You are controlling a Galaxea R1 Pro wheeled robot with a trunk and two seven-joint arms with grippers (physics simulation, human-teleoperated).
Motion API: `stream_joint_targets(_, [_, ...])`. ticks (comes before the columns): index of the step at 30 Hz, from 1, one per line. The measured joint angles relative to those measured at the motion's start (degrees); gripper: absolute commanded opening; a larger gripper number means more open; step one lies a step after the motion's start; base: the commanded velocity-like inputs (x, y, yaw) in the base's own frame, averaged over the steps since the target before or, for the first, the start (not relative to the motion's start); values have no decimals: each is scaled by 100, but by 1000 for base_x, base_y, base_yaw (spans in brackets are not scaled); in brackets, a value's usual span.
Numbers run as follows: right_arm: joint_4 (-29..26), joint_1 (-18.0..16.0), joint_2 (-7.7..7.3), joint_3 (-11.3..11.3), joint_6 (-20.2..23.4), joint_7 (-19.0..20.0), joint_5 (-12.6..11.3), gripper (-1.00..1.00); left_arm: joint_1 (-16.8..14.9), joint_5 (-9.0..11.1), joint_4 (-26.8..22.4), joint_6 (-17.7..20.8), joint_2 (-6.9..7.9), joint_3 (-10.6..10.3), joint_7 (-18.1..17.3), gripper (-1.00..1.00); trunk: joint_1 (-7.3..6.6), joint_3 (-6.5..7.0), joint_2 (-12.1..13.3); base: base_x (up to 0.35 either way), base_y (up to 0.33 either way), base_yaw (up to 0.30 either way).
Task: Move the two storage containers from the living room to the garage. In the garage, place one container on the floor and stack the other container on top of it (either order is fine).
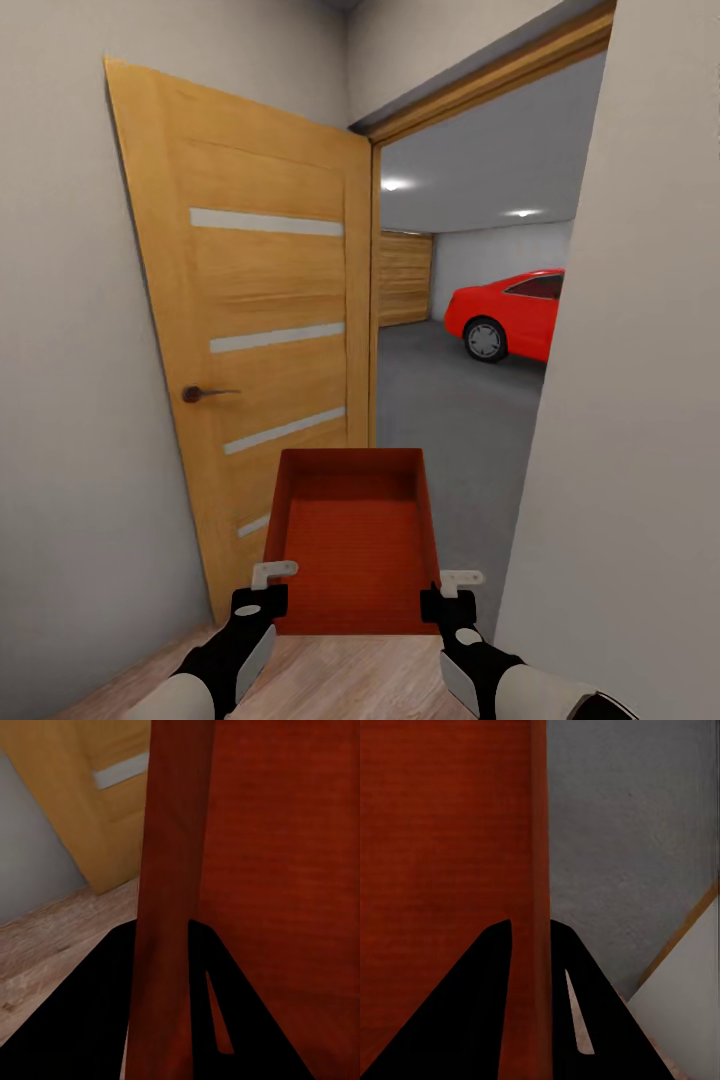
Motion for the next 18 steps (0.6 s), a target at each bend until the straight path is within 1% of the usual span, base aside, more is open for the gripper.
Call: stream_joint_targets(18, [3, 1, 1, 8, 2, 0, -11, -100, -1, -6, 7, 0, -2, 4, 0, -100, 0, 0, 0, 250, 230, -285])
